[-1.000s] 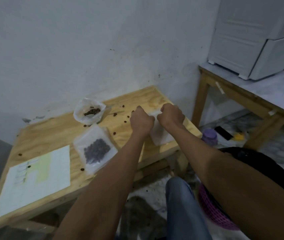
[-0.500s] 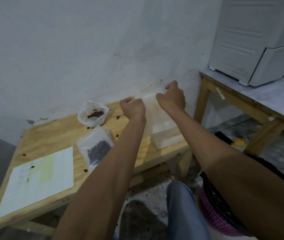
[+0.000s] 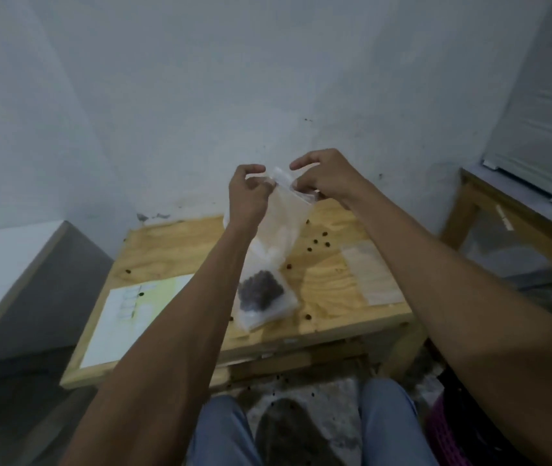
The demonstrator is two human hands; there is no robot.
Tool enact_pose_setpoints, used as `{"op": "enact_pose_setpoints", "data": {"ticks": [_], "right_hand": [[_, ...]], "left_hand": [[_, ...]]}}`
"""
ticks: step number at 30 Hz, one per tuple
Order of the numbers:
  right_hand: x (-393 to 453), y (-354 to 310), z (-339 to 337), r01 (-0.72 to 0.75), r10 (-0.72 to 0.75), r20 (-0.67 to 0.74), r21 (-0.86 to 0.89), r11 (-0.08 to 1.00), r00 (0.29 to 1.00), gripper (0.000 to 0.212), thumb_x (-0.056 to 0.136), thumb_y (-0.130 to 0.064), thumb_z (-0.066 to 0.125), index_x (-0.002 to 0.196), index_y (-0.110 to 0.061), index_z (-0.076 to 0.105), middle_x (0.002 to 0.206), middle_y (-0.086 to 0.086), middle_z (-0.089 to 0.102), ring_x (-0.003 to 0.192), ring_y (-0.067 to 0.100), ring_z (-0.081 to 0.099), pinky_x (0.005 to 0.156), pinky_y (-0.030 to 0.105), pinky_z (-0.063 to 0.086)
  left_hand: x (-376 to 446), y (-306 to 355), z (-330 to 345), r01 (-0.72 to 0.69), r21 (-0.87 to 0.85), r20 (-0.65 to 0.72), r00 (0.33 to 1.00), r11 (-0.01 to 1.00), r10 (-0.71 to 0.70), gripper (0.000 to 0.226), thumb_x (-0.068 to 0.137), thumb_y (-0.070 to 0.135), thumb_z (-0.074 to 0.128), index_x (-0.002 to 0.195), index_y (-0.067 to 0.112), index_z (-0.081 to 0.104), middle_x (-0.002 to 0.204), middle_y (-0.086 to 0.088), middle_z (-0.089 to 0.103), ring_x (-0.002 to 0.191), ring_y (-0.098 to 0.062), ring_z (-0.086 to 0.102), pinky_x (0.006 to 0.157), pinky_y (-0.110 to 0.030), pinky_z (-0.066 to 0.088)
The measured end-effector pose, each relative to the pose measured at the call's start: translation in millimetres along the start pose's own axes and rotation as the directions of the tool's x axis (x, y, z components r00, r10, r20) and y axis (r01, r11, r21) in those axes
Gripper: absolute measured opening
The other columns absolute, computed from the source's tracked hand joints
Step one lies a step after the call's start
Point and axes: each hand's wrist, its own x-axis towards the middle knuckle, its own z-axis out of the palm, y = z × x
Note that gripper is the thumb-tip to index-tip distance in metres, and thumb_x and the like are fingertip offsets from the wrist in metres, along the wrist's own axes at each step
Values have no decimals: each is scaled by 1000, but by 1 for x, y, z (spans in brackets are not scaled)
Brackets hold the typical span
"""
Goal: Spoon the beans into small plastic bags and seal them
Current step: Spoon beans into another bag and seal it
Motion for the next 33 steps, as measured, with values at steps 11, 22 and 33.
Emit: {"op": "enact_pose_setpoints", "data": {"ticks": [11, 22, 33], "right_hand": [[6, -14, 55, 4, 0, -31, 150, 989, 1000, 37, 73, 3, 79, 104, -13, 66, 92, 15, 76, 83, 27, 76, 64, 35, 64], [4, -15, 74, 228, -254, -111, -202, 953, 961, 17, 84, -1, 73, 86, -17, 77, 78, 2, 73, 66, 9, 68, 61, 21, 53], [-7, -21, 83, 263, -311, -28, -464, 846, 950, 26, 91, -7, 66, 114, -15, 77, 102, 9, 76, 93, 20, 66, 77, 27, 50]], "left_hand": [[5, 12, -37, -6, -215, 1, 1000, 977, 7, 25, 90, 7, 71, 97, 9, 48, 73, -18, 67, 65, -30, 71, 60, -37, 59], [6, 14, -42, 91, -37, -1, 996, 995, -92, 14, 85, -1, 62, 96, 0, 70, 88, -19, 73, 74, -30, 76, 61, -41, 64], [2, 9, -44, 110, 7, -28, 993, 994, -110, 28, 83, -8, 55, 100, 8, 70, 86, -21, 72, 68, -31, 74, 59, -44, 64]]}}
